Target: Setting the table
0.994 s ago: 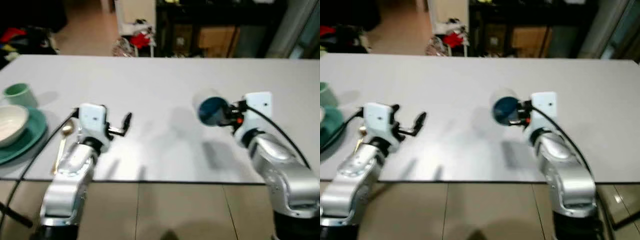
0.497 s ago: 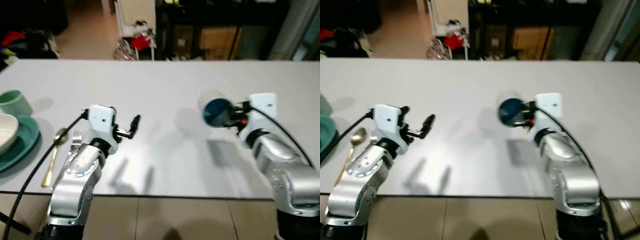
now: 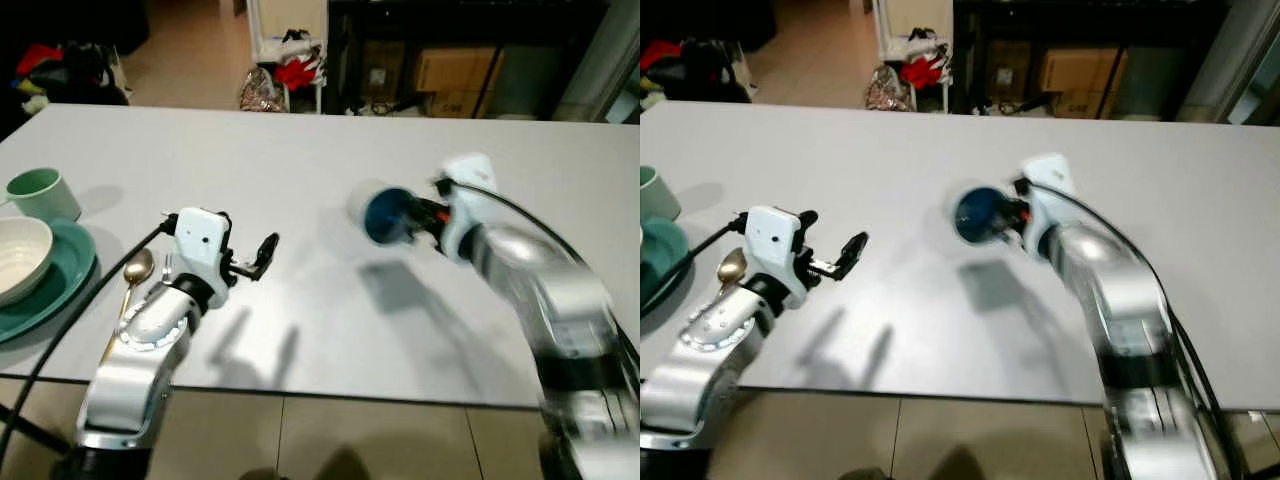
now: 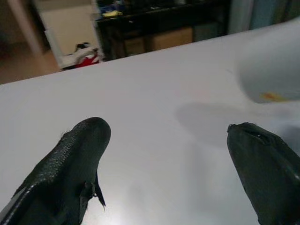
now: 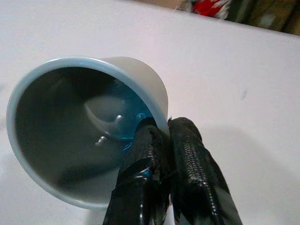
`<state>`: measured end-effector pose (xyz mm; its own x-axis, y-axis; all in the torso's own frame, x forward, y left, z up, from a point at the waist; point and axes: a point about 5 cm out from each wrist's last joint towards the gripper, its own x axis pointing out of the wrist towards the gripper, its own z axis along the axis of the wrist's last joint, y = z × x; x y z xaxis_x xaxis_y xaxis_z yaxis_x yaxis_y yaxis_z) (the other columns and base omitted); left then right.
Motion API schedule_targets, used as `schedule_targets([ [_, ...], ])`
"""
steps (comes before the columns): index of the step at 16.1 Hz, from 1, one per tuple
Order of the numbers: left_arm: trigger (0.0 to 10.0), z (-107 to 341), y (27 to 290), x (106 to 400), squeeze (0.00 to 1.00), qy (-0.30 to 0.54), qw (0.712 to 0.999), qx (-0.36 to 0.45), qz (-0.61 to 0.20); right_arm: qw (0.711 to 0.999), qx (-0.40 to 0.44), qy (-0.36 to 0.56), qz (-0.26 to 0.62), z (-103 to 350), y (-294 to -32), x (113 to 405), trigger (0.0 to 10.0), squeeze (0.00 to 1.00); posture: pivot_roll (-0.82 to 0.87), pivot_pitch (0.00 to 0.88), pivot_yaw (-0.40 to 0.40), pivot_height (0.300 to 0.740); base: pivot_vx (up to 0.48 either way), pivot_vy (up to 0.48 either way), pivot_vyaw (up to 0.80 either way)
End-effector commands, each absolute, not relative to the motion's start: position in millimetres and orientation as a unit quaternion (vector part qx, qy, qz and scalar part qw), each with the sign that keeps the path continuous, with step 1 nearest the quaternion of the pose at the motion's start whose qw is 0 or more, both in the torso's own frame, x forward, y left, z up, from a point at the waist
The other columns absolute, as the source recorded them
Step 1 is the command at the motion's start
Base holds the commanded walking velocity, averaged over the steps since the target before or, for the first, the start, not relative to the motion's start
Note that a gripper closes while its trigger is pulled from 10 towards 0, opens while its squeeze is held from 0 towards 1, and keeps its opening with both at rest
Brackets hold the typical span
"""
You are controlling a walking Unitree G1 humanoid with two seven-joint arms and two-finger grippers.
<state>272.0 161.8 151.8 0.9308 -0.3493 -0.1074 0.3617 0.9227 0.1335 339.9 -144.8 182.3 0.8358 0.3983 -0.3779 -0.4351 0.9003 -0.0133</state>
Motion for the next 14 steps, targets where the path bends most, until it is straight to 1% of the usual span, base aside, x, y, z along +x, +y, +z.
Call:
schedule_targets([
  [1, 10.0, 155, 157, 270, 0.0, 0.046, 0.973, 0.085, -0.212, 0.95, -0.047, 0.204, 0.233, 182, -146, 350, 10.0, 0.0, 0.08, 0.0, 0.028, 0.74, 0.0, 0.0, 0.0],
  [3, 10.0, 155, 153, 264, 0.0, 0.063, 0.96, 0.101, -0.252, 0.937, -0.001, 0.26, 0.234, 182, -145, 372, 10.0, 0.0, 0.09, 0.0, 0.029, 0.74, 0.0, 0.0, 0.0],
  [4, 10.0, 155, 153, 264, 0.0, 0.064, 0.959, 0.103, -0.256, 0.935, 0.007, 0.269, 0.232, 182, -144, 375, 10.0, 0.0, 0.09, 0.0, 0.029, 0.74, 0.0, 0.0, 0.0],
  [5, 10.0, 155, 152, 260, 0.0, 0.071, 0.953, 0.106, -0.274, 0.932, 0.047, 0.286, 0.215, 185, -144, 388, 10.0, 0.0, 0.1, 0.0, 0.027, 0.74, 0.0, 0.0, 0.0],
  [6, 10.0, 154, 153, 257, 0.0, 0.079, 0.951, 0.109, -0.278, 0.931, 0.068, 0.287, 0.217, 187, -139, 394, 10.0, 0.0, 0.11, 0.0, 0.022, 0.74, 0.0, 0.0, 0.0],
  [11, 10.0, 152, 156, 245, 0.0, 0.106, 0.945, 0.115, -0.287, 0.922, 0.086, 0.306, 0.223, 182, -114, 400, 10.0, 0.0, 0.15, 0.0, 0.008, 0.74, 0.0, 0.0, 0.0],
  [14, 10.0, 152, 158, 239, 0.0, 0.116, 0.944, 0.113, -0.287, 0.917, 0.071, 0.324, 0.221, 174, -109, 399, 10.0, 0.0, 0.16, 0.0, 0.0, 0.74, 0.0, 0.0, 0.0],
])
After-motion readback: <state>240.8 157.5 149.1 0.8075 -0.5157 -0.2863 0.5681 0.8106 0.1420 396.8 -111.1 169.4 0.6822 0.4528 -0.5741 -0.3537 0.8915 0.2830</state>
